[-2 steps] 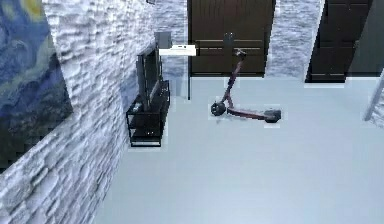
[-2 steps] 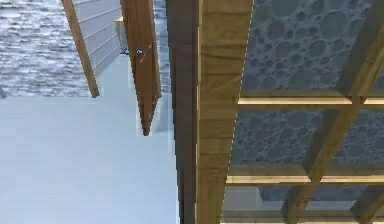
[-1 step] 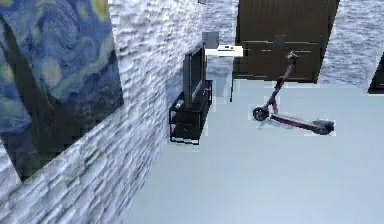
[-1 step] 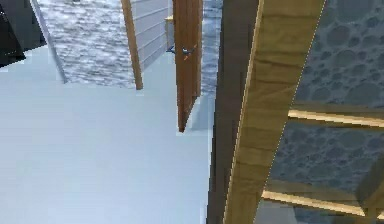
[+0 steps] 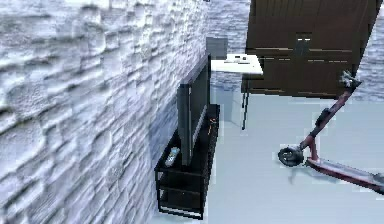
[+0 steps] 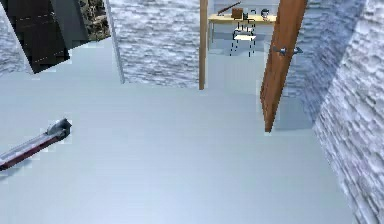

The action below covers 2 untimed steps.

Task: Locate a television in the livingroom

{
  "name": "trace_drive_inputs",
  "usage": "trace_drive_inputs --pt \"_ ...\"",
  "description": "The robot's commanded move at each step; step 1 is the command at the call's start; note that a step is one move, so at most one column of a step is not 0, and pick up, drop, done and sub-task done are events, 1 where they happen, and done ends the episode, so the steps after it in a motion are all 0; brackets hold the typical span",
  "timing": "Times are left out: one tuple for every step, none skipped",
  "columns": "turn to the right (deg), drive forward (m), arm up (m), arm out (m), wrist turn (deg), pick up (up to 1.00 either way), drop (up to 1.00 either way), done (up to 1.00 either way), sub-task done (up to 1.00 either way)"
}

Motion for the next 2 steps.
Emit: trace_drive_inputs --pt "0.0 0.4 0.0 0.0 0.0 0.0 0.0 0.0 0.0" --pt "0.0 0.0 0.0 0.0 0.0 0.0 0.0 1.0 0.0"
